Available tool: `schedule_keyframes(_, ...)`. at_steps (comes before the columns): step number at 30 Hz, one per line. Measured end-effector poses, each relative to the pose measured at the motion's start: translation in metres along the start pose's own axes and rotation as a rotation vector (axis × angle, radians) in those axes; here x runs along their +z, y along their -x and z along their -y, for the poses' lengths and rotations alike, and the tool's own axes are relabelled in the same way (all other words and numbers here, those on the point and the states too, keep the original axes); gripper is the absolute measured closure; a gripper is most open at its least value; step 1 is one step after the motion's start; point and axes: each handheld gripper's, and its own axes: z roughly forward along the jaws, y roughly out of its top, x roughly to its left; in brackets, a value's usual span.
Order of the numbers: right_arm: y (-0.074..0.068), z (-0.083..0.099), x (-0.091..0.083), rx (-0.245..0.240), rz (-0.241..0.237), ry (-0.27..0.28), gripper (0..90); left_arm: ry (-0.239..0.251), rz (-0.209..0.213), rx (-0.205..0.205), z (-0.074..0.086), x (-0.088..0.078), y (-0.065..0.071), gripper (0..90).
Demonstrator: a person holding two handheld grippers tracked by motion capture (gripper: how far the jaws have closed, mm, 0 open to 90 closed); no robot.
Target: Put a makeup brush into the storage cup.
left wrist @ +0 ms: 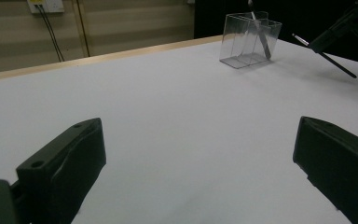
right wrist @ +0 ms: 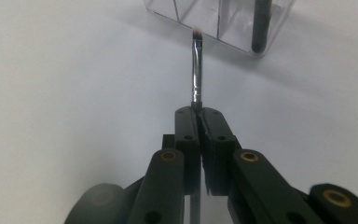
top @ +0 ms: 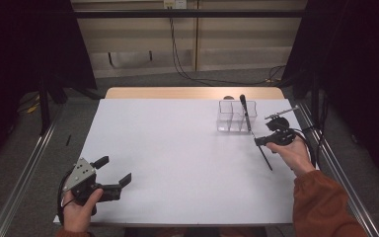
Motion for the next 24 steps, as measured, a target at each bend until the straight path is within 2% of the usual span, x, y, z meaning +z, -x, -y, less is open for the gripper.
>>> schedule_keyframes(5, -0.002, 0.005, -0.001, -0.011, -0.010, 0.059, 86.8, -0.001, -0.001, -0.001, 0.000, 0.000, 0.001, 2.4)
schedule_keyframes(10, -0.002, 0.007, -0.007, -0.012, -0.020, 0.145, 86.8, -0.003, 0.001, -0.004, 0.000, 0.000, 0.000, 2.4)
schedule_keyframes(14, -0.001, 0.007, -0.010, -0.020, -0.021, 0.198, 86.8, 0.001, 0.002, -0.023, 0.000, 0.001, 0.000, 2.4)
schedule_keyframes(18, -0.003, 0.008, -0.013, -0.019, -0.026, 0.252, 86.9, 0.003, 0.002, -0.023, 0.000, 0.001, 0.000, 2.4)
schedule_keyframes(21, -0.003, 0.010, -0.012, -0.020, -0.029, 0.255, 86.9, -0.004, 0.001, -0.016, 0.000, 0.001, 0.000, 2.4)
schedule_keyframes(24, -0.003, 0.012, -0.012, -0.025, -0.031, 0.286, 86.8, 0.000, 0.003, -0.009, 0.000, 0.001, 0.000, 2.5)
